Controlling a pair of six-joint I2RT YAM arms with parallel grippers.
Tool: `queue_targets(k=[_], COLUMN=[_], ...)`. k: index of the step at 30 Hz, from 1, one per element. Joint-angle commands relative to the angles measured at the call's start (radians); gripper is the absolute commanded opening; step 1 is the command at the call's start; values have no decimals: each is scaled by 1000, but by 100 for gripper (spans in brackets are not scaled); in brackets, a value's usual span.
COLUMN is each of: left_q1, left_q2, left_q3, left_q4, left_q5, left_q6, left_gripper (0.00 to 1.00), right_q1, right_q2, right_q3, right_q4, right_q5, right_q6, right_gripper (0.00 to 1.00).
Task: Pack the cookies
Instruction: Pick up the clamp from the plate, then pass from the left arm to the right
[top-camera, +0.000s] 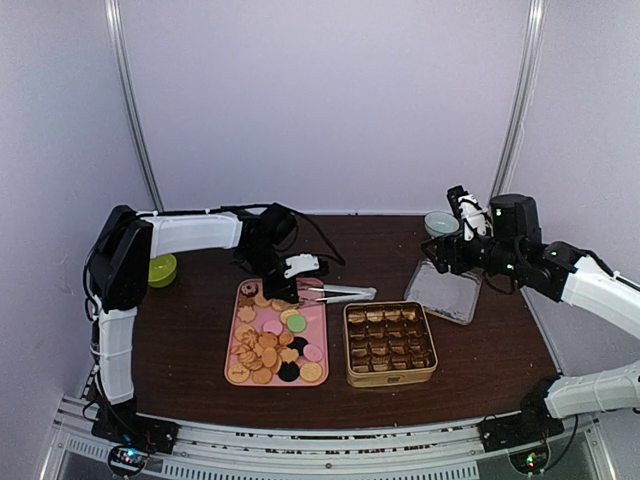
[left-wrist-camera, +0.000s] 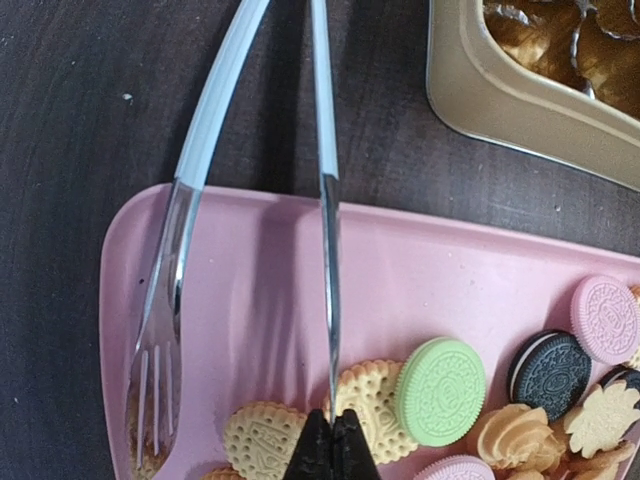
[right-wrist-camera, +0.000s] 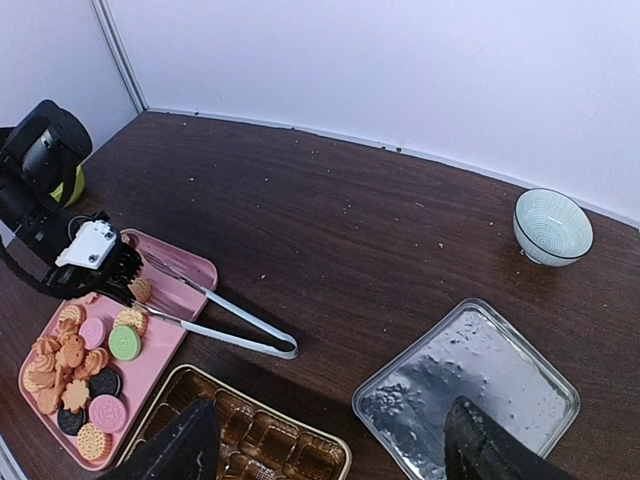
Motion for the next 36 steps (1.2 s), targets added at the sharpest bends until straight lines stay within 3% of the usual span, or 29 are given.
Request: queue_targets(k=[1, 14, 24, 31, 36], left_q1=[-4, 4, 114, 123, 121], left_q2=[18, -97, -228, -286, -357], left_q3=[54, 123, 184, 238, 179], left_q4=[-4, -77, -117, -117, -37], left_q5=[-39, 84, 500, 681, 787], left_q6=[-53, -171, -306, -420, -471], left_gripper=[0, 0, 0, 0, 0], right_q1=[7, 6, -8, -28, -27], right_q2=[-10, 1, 1, 33, 64], right_q3=[20, 78, 119, 120, 56], right_q4=[-15, -27, 38, 183, 442], right_q5=[9, -72, -305, -524, -463], right_q6=[-19, -33, 35, 161, 326], right_gripper=[77, 81, 100, 100, 100])
